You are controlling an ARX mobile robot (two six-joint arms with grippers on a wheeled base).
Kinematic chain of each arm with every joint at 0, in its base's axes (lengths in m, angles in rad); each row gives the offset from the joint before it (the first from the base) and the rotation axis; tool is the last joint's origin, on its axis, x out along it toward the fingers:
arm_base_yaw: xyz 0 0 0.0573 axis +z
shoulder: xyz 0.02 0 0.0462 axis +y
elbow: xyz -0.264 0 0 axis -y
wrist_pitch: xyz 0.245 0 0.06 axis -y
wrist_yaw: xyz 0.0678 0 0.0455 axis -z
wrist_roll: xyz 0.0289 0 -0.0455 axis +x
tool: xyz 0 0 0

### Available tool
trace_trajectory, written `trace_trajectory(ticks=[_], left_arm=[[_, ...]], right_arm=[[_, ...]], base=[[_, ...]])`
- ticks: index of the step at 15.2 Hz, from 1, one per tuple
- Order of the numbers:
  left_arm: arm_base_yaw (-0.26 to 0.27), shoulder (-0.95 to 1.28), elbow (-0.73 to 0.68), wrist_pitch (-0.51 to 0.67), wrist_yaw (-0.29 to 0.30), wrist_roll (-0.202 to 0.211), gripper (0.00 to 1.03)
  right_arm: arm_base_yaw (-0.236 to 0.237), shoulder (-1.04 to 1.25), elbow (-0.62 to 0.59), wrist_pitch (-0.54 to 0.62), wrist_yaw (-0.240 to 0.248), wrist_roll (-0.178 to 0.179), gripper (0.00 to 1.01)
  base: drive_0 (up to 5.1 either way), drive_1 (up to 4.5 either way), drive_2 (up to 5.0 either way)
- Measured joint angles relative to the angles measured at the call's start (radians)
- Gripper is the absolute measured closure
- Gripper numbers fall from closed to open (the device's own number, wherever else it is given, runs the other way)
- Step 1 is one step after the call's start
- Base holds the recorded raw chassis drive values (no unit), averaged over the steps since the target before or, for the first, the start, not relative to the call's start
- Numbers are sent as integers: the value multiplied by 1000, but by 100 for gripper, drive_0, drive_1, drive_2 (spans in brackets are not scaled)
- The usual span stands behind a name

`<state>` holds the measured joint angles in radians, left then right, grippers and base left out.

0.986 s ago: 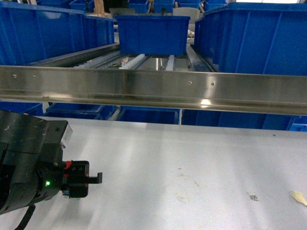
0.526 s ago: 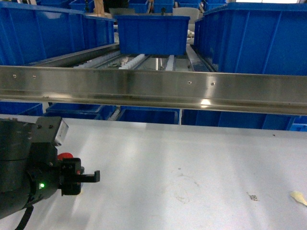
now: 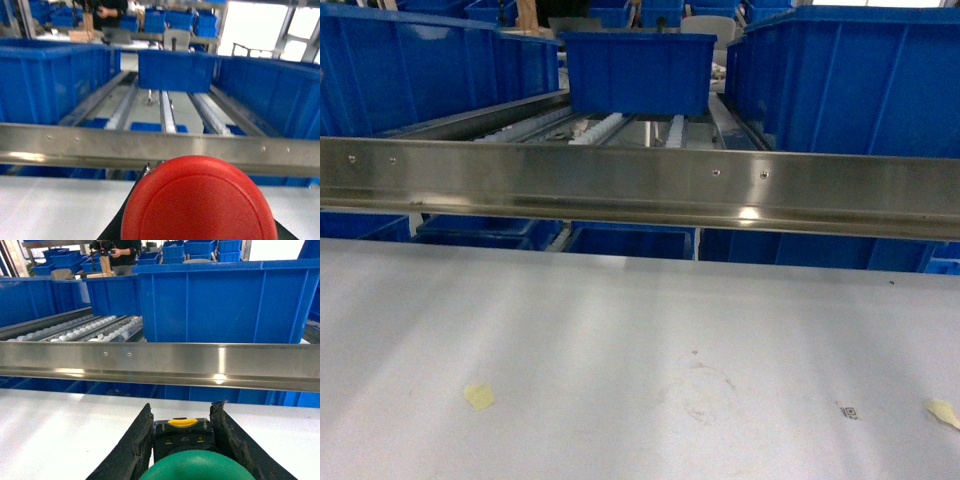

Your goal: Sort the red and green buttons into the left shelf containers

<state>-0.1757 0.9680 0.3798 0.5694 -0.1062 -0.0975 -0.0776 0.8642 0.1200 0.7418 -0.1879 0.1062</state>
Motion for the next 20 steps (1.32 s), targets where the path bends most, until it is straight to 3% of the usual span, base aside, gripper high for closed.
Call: trace_trajectory(ticks=[2,4,6,20], left_arm=[[54,-198,-2,-57,-43,-6,78],[88,-199,-20,42,-19,-6,78],[88,-154,-34,32,-16,-4,78],[88,-165,-39,44,-13,-3,78]], right_arm=[[0,0,0,0,0,0,71],[0,0,0,0,0,0,71],[0,0,0,0,0,0,71],[0,-2,-1,5,1,0,71]], base=[[0,0,0],[0,0,0],[0,0,0],[-473,133,347]])
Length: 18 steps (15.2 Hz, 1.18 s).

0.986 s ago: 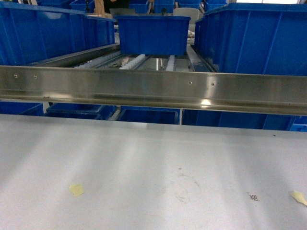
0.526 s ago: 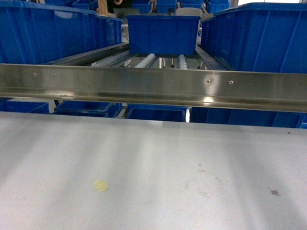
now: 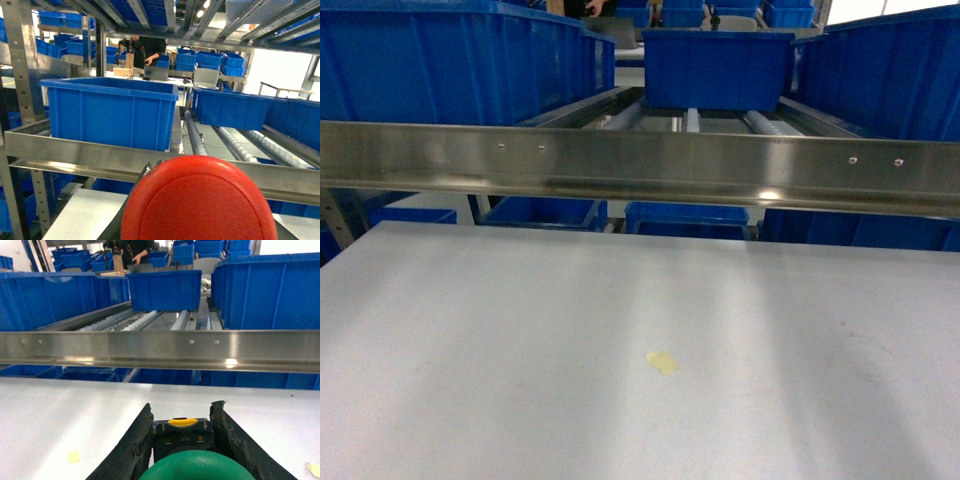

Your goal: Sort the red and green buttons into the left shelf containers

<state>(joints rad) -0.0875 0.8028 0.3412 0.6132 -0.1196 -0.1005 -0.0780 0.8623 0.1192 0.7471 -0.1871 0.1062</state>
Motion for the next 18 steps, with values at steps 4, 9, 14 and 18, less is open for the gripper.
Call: trace_trajectory(ticks=[4,9,14,18], left_arm=[[1,0,0,-2,0,0,78],[2,0,0,-2,0,0,78],[2,0,0,0,0,0,79],[2,0,0,0,0,0,79]], right_arm=[[0,2,-1,-6,-1,0,71],[0,2,-1,-5,0,0,71],[0,2,-1,-5,0,0,71],[0,3,-1,-5,0,0,71]], base=[[-497,242,242],[-502,243,243],[-502,243,243],[-502,243,243]])
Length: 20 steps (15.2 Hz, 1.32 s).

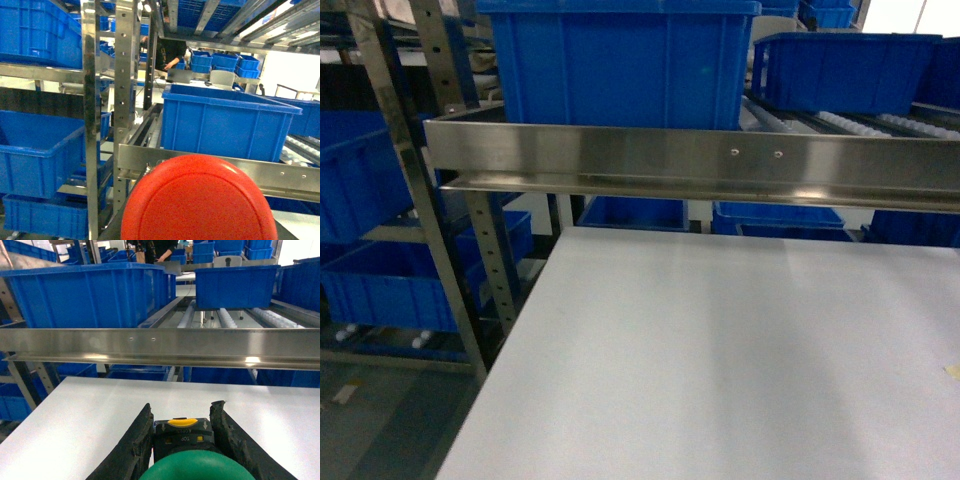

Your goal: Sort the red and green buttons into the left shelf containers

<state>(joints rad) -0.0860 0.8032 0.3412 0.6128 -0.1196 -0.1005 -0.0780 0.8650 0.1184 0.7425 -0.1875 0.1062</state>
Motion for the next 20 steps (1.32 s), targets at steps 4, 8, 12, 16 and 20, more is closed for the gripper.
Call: trace_trajectory(ticks=[4,8,12,16,20], left_arm=[[0,0,0,0,0,0,79],[0,0,0,-3,0,0,79],[0,0,0,0,0,0,79],[0,0,0,0,0,0,79],[0,0,0,0,0,0,79]], right_arm=[[0,3,0,2,0,0,71],[0,3,0,-2,0,0,71],[0,2,0,4,0,0,71],[0,3,0,2,0,0,71],[0,3,0,1,0,0,71]], base=[[-502,243,243],[-502,243,243],[-502,243,243],[-483,313,165],[-466,389,70]])
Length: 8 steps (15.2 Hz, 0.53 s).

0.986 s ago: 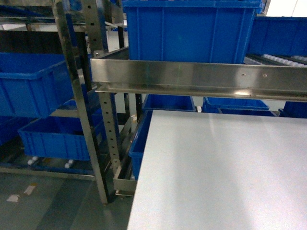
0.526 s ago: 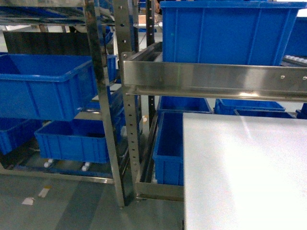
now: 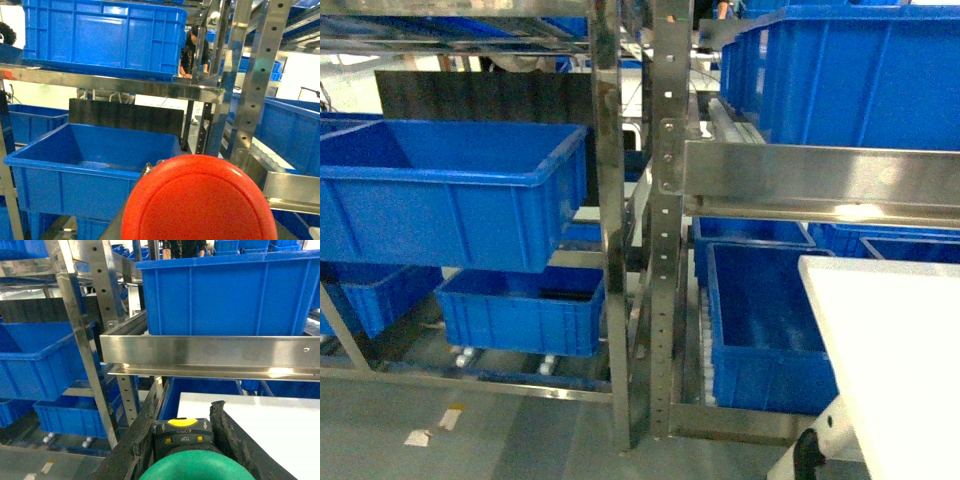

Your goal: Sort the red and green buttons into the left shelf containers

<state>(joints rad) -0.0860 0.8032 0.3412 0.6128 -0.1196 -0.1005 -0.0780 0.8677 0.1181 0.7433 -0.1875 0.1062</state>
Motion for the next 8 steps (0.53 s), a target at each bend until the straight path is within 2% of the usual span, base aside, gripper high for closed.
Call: trace_trajectory(ticks=[8], left_arm=[[0,0,0,0,0,0,79]], right_arm=[[0,0,0,0,0,0,71]], base=[[-458,398,68]])
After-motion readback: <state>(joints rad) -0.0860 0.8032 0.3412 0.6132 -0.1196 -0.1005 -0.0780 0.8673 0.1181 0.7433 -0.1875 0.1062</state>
